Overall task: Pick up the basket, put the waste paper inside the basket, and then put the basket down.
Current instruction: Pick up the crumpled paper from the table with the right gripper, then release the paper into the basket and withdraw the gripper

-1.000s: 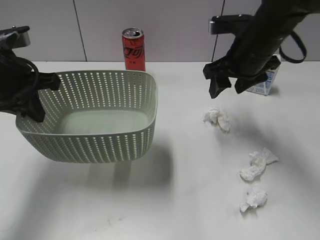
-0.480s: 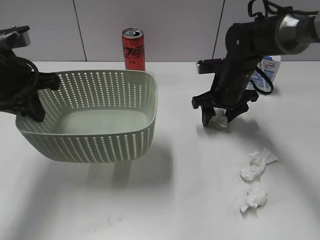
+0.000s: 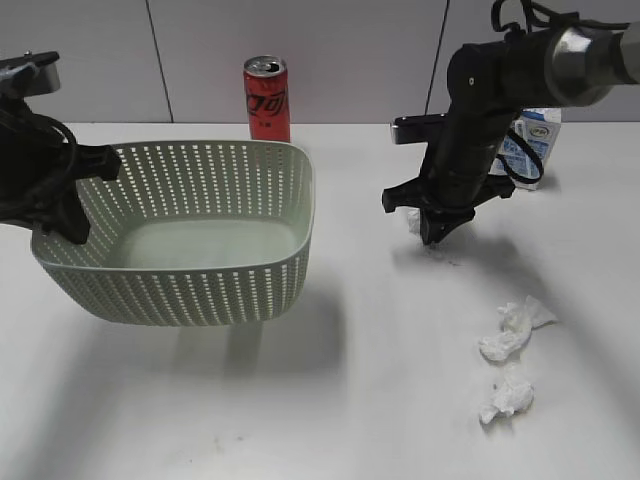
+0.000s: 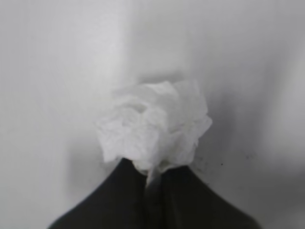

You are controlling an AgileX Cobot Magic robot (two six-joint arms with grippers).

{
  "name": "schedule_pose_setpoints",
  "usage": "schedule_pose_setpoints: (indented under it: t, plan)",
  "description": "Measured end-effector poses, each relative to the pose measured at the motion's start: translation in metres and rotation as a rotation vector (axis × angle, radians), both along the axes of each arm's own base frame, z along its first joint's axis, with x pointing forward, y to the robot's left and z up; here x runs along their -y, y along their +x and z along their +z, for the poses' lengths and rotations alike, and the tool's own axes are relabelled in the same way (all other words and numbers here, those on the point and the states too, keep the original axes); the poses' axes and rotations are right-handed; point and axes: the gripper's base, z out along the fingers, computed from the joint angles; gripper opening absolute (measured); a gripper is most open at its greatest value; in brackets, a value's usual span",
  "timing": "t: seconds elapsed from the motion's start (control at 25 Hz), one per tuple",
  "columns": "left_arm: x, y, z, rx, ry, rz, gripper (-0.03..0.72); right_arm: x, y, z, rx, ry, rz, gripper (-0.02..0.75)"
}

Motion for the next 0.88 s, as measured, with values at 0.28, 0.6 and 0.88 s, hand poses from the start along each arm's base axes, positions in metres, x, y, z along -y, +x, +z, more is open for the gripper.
schedule_pose_setpoints:
  t: [0.28,0.6,0.88]
  plan:
    - [0.000,-0.001,0.000,-0.007,0.003,-0.002,0.006,-0.011,0.002,0.083,0.170,0.057,0.101,0.003]
    - [0.000,-0.002,0.000,-0.017,0.005,-0.003,0.006,-0.080,-0.078,0.202,0.380,0.193,0.487,0.003]
    - [-0.001,-0.003,-0.001,-0.029,0.009,-0.006,0.006,-0.147,-0.145,0.207,0.373,0.239,0.743,0.007]
